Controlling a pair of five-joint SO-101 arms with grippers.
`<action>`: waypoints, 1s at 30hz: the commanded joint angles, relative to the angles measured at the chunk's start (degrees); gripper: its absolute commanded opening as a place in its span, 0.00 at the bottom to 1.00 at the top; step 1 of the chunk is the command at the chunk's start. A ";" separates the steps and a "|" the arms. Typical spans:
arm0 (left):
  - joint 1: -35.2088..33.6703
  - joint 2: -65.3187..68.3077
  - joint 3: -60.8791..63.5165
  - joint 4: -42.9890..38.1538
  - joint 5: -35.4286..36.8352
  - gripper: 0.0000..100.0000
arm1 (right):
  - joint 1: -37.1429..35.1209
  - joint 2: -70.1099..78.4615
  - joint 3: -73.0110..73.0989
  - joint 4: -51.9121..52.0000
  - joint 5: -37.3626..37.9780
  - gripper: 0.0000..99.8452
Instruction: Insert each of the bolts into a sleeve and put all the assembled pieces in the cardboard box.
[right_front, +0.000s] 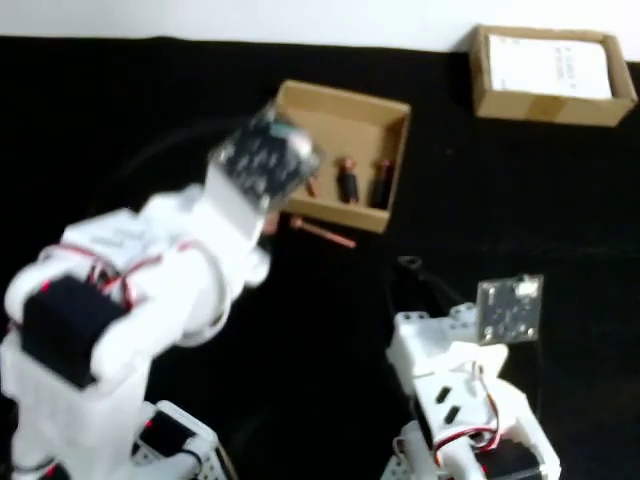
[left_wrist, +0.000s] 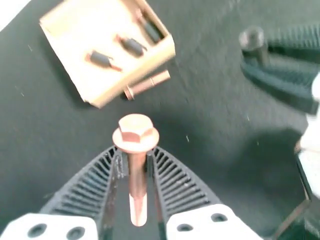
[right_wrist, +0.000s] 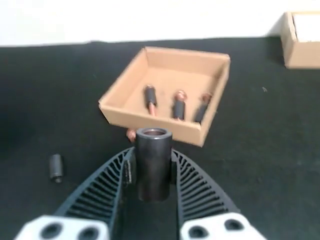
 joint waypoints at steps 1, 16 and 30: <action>-0.66 -7.34 12.70 -5.01 0.53 0.01 | -0.66 0.13 1.10 -5.05 0.44 0.01; -0.31 -44.26 68.35 -51.87 0.88 0.01 | -0.66 0.04 14.46 -26.68 0.26 0.01; -0.40 -44.88 77.14 -77.71 23.12 0.01 | -0.40 0.04 30.81 -51.91 0.35 0.01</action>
